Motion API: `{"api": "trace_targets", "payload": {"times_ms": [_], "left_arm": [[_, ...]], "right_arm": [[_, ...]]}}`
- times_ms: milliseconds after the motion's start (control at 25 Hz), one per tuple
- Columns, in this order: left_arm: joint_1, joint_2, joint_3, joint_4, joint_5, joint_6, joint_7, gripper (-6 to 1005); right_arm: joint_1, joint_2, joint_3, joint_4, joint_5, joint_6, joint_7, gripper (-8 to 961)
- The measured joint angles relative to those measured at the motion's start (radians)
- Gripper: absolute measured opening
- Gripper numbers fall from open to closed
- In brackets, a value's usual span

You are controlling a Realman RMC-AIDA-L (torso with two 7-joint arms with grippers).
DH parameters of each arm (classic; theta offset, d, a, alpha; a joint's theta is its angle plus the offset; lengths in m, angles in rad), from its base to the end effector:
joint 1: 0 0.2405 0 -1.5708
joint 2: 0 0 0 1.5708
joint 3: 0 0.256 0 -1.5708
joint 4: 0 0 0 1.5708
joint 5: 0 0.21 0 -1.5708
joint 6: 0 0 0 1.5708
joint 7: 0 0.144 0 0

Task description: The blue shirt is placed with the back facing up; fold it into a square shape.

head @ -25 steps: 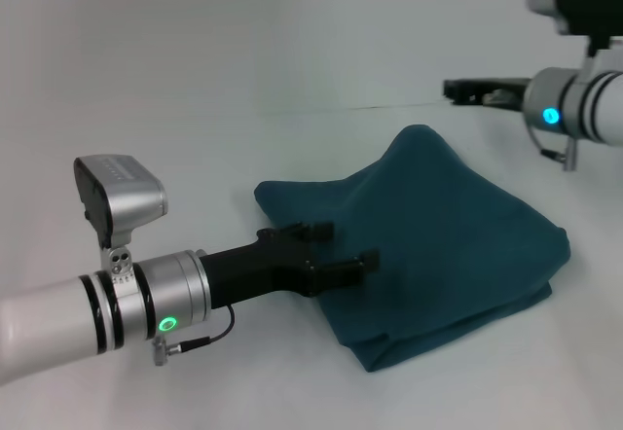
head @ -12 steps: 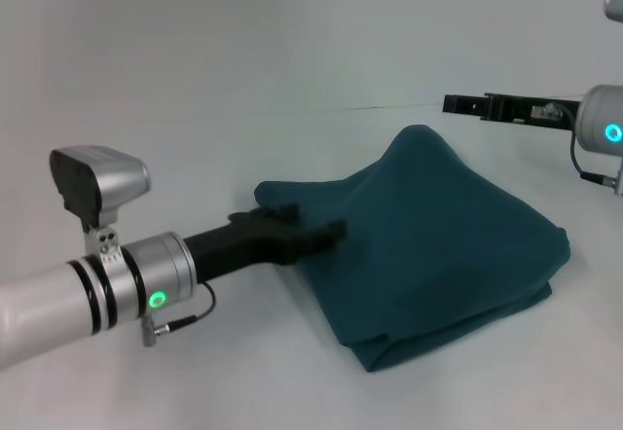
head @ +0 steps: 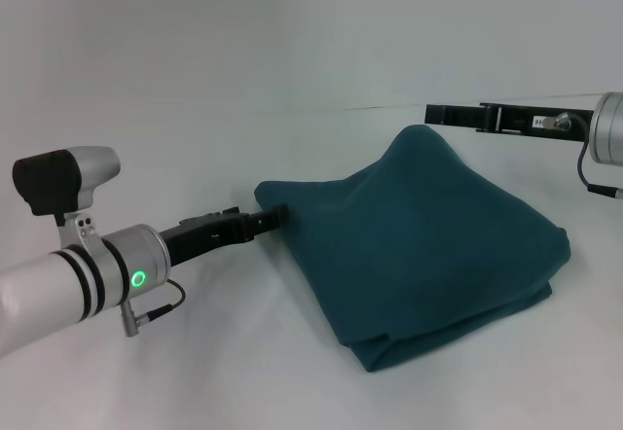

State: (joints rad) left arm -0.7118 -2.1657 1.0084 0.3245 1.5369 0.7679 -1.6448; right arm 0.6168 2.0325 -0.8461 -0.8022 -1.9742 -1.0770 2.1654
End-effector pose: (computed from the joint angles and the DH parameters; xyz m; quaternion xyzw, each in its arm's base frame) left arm -0.2419 0.3943 -0.0934 -0.8039 -0.4800 -0.2442 0.2525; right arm 0.2461 0.4211 0.0444 -0.8047 0.4719 0.2380 0.2702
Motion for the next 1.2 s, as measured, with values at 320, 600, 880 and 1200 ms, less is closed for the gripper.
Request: {"api": "trace_targets", "payload": {"times_ms": [320, 600, 880, 1200], "left_arm": [[-0.008, -0.005, 0.015, -0.002, -0.001, 0.031, -0.007, 903], [-0.039, -0.007, 0.037, -0.003, -0.007, 0.042, -0.008, 903], [-0.074, -0.007, 0.038, -0.021, -0.006, -0.009, -0.008, 903], [-0.087, -0.008, 0.039, -0.041, -0.007, -0.059, -0.008, 903]], "right_arm": [[0.0, -0.003, 0.004, -0.002, 0.001, -0.034, -0.003, 765], [0.0, 0.004, 0.005, -0.002, 0.002, -0.057, -0.005, 765], [-0.003, 0.025, 0.008, -0.002, 0.002, -0.069, -0.024, 766], [-0.003, 0.025, 0.009, -0.002, 0.002, -0.07, -0.027, 766]]}}
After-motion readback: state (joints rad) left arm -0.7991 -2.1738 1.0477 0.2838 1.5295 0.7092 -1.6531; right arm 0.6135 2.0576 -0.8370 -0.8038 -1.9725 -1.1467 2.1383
